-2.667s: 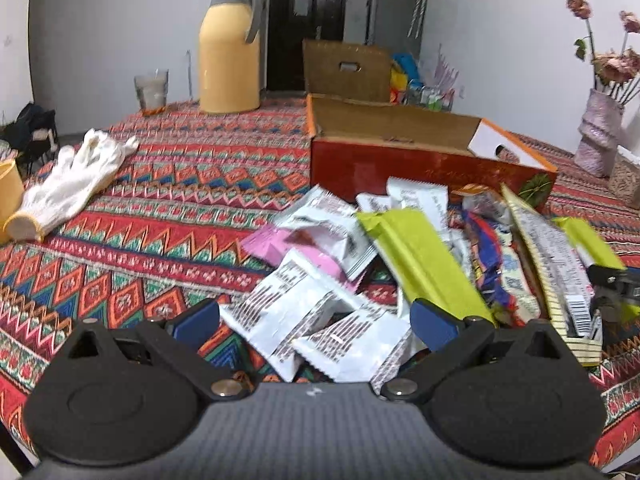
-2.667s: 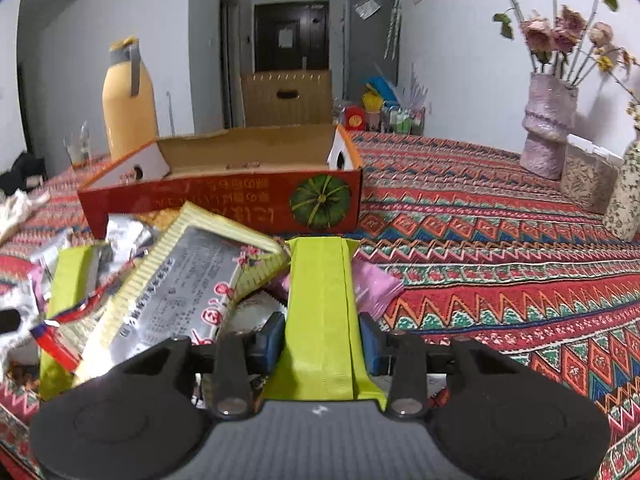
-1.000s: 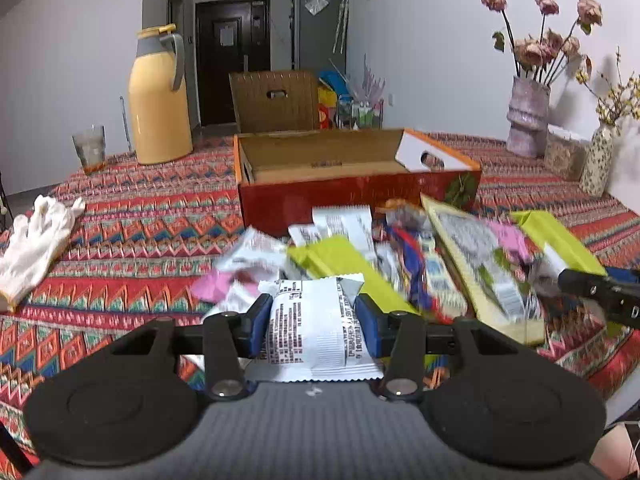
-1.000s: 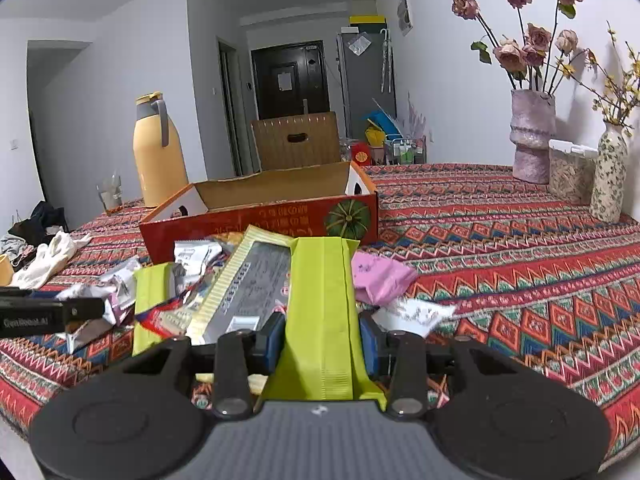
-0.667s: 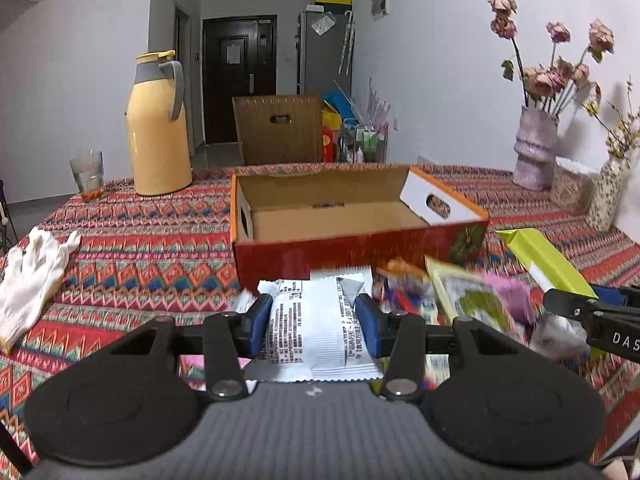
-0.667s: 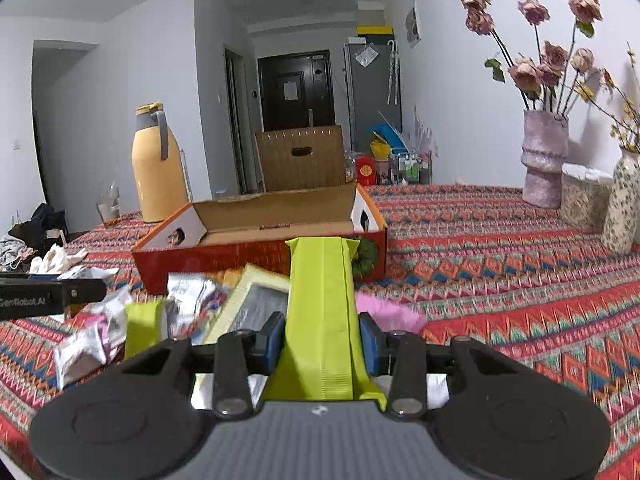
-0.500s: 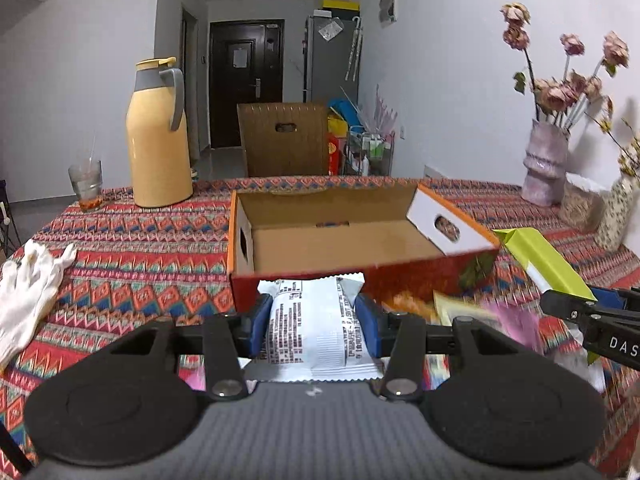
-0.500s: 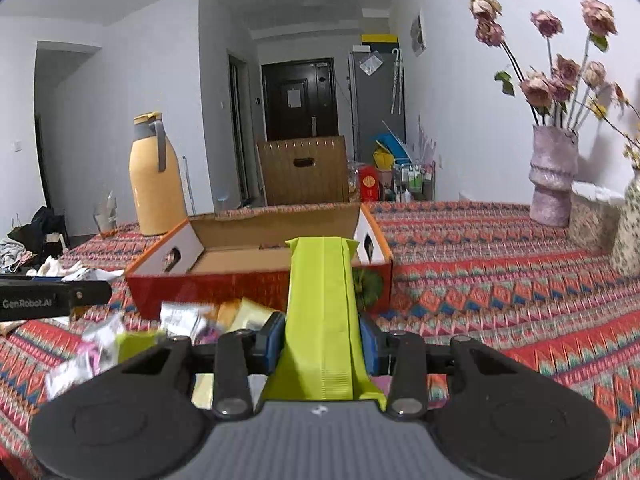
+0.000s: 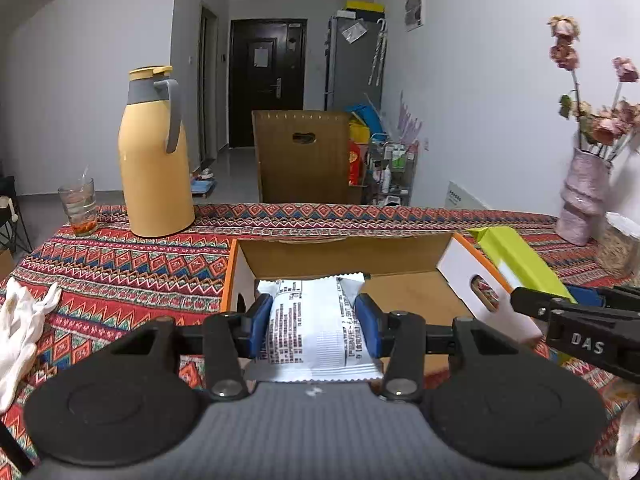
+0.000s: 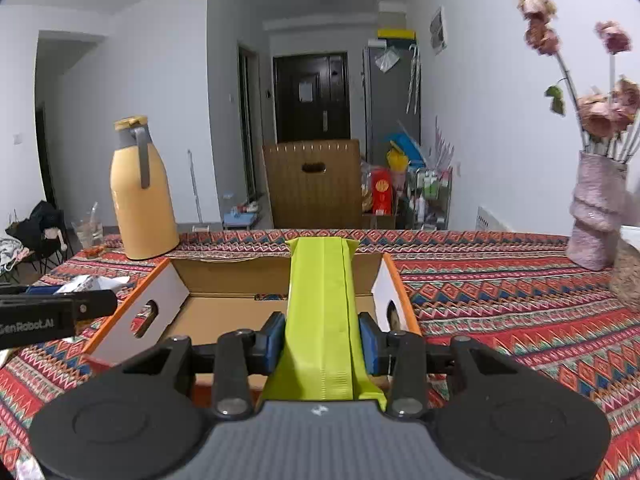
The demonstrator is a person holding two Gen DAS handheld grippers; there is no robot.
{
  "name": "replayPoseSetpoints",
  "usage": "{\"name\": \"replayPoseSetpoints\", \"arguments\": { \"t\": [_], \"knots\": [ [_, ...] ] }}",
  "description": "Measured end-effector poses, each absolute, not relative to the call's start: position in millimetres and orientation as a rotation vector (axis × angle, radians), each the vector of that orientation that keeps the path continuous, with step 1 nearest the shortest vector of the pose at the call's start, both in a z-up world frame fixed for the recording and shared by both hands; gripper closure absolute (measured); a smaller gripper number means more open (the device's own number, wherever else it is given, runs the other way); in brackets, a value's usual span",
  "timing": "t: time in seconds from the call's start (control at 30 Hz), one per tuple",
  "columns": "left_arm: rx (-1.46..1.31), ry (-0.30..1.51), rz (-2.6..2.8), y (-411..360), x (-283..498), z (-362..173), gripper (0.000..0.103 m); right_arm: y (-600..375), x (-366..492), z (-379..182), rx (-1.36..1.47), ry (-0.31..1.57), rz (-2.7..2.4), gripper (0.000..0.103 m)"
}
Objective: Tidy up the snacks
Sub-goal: 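Carry both snacks into the orange box and open both grippers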
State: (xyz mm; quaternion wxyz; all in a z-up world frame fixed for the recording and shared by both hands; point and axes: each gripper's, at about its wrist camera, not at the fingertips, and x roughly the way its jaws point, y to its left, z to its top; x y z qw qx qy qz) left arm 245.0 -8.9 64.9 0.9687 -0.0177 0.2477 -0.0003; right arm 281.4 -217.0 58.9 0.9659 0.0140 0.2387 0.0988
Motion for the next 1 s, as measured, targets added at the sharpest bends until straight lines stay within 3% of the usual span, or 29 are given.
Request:
{"name": "replayPoseSetpoints", "arguments": {
  "t": [0.47,0.53,0.57,0.6,0.63,0.67,0.7,0.77,1.0],
  "knots": [
    [-0.012,0.647,0.061,-6,316,29,0.056,-198,362,16,-0.007,0.663,0.175,0.065],
    [-0.012,0.657,0.064,-6,317,27,0.053,-201,362,15,-0.007,0.662,0.168,0.055],
    [-0.014,0.66,0.061,-6,317,26,0.048,-202,362,15,-0.004,0.657,0.163,0.038],
    [-0.016,0.659,0.059,-6,317,26,0.04,-204,360,16,0.001,0.648,0.157,0.023],
    [-0.015,0.656,0.058,-6,316,27,0.034,-207,359,17,0.005,0.641,0.155,0.017],
    [-0.013,0.652,0.062,-6,316,27,0.02,-209,358,18,0.009,0.639,0.155,0.011],
    [-0.012,0.644,0.068,-6,315,28,0.009,-211,356,18,0.012,0.64,0.158,0.01],
    [-0.014,0.626,0.082,-6,312,30,0.0,-213,355,19,0.017,0.643,0.16,0.002],
    [-0.018,0.637,0.07,-7,308,33,0.0,-218,343,24,0.015,0.621,0.153,0.0]
  ]
}}
